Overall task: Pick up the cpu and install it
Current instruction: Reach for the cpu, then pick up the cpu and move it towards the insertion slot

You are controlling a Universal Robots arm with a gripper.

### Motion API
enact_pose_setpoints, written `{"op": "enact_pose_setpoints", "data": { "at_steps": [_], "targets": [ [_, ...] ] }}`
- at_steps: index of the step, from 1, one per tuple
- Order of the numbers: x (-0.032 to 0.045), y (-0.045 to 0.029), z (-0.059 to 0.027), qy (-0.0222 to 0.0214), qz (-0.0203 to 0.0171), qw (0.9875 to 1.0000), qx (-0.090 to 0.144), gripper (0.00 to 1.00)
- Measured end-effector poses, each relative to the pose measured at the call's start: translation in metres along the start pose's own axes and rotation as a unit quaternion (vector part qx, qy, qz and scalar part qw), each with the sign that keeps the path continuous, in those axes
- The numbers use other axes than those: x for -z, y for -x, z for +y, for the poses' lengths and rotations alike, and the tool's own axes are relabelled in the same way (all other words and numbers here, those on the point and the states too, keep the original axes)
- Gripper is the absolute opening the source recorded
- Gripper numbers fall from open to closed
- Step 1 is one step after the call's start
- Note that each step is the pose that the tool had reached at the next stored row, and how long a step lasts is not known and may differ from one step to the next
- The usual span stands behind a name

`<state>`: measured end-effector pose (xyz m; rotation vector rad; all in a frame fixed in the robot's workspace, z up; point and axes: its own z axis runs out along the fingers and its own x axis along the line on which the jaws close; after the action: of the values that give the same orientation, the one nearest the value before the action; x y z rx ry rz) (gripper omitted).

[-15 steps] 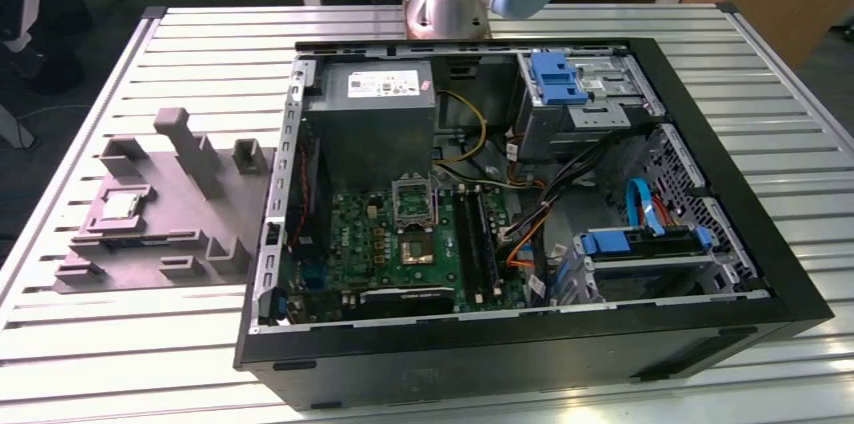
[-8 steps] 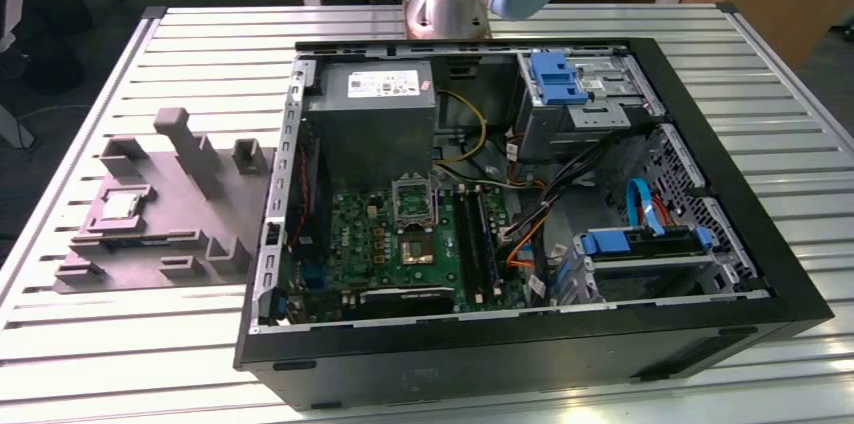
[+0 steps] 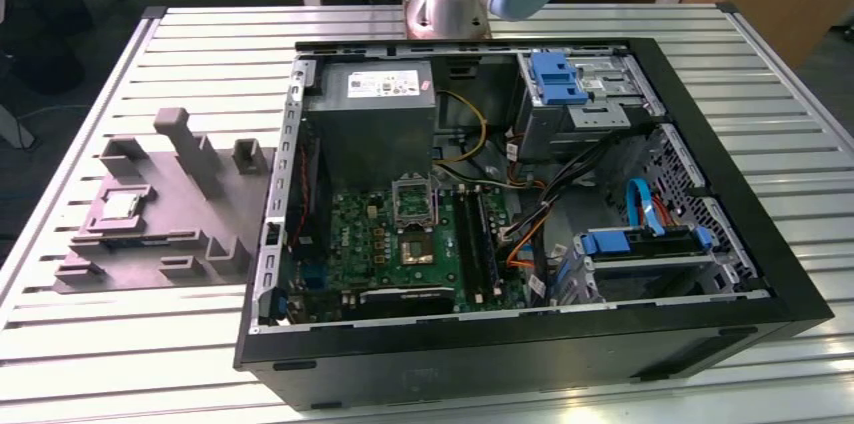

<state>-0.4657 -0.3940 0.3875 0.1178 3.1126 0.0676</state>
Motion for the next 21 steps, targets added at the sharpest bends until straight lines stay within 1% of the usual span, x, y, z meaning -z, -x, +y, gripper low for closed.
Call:
{"op": "enact_pose_setpoints", "data": {
  "at_steps": [2, 13, 14, 15, 18, 19, 21],
  "targets": [
    [0.0000, -0.0037, -0.0002, 0.0000, 0.0000, 1.0000, 0.000, 0.11],
    [0.0001, -0.0046, -0.0003, 0.0000, 0.0000, 1.0000, 0.000, 0.11],
    [0.0000, -0.0047, -0.0003, 0.0000, -0.0001, 1.0000, 0.000, 0.16],
    [0.0001, -0.0048, -0.0003, 0.0000, 0.0000, 1.0000, 0.000, 0.16],
    [0.0001, -0.0050, -0.0003, 0.0000, 0.0000, 1.0000, 0.000, 0.35],
    [0.0001, -0.0051, -0.0003, 0.0000, -0.0001, 1.0000, 0.000, 0.35],
    [0.0001, -0.0052, -0.0004, 0.0000, 0.0000, 1.0000, 0.000, 0.47]
  ]
}}
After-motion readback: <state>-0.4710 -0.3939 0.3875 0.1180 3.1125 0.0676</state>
